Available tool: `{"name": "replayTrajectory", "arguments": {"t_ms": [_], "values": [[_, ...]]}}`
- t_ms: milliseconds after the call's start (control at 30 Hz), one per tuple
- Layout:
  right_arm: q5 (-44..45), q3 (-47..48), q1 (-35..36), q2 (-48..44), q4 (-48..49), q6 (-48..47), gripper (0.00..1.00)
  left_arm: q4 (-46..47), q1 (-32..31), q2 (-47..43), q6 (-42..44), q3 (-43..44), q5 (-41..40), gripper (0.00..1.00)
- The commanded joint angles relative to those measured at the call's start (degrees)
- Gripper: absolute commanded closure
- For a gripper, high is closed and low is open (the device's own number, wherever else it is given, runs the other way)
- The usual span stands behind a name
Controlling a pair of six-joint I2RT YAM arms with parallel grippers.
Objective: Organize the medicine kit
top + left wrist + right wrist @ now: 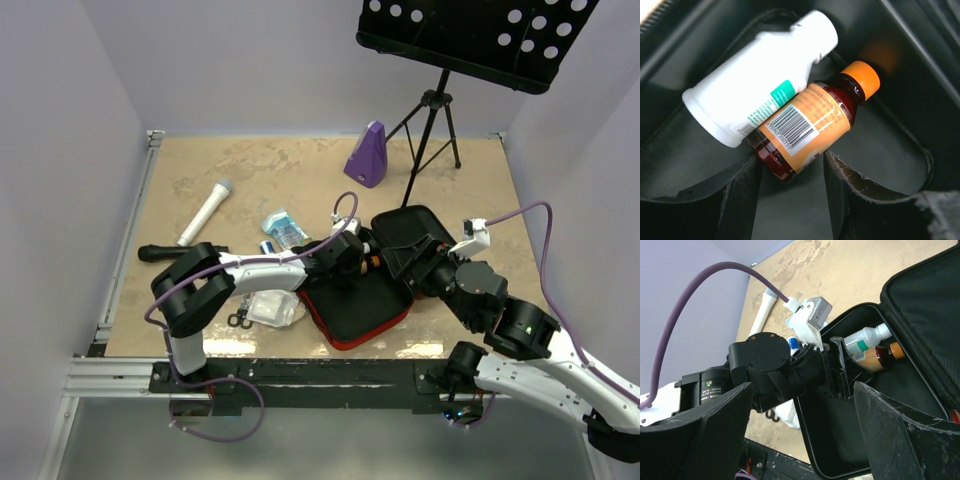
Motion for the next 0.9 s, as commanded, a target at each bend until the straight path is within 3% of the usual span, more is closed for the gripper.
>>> {"name": "replayTrajectory", "arguments": {"t_ms": [0, 233, 400, 533, 633, 867], "values": [[0.04, -0.14, 0.15, 0.09, 0.73, 0.60, 0.14, 2.59, 0.48, -3.30, -2.79, -0.71, -1.94, 0.41], [-0.14, 0.12, 0.15, 0.00, 0.82, 0.16, 0.13, -4.00, 0.48, -14.01, 0.12, -2.98, -3.16, 0.29], [-0.57, -0.32, 0.15, 0.61, 1.96, -0.54, 0.13, -10.59, 0.74, -29.29, 0.91, -5.89, -9.47, 0.21], [-0.66, -0.14, 0.15, 2.02, 3.02, -1.60, 0.13, -14.28, 8.79, -37.04, 0.74, -9.75, -10.38, 0.18], [-0.93, 0.03, 0.15, 3.16, 3.98, -2.21, 0.13, -14.03, 18.12, -38.72, 2.05, -13.44, -6.69, 0.19], [-1.72, 1.09, 0.15, 4.40, 4.25, -2.83, 0.13, -10.52, 23.94, -29.42, 6.88, -15.83, -5.63, 0.17]]}}
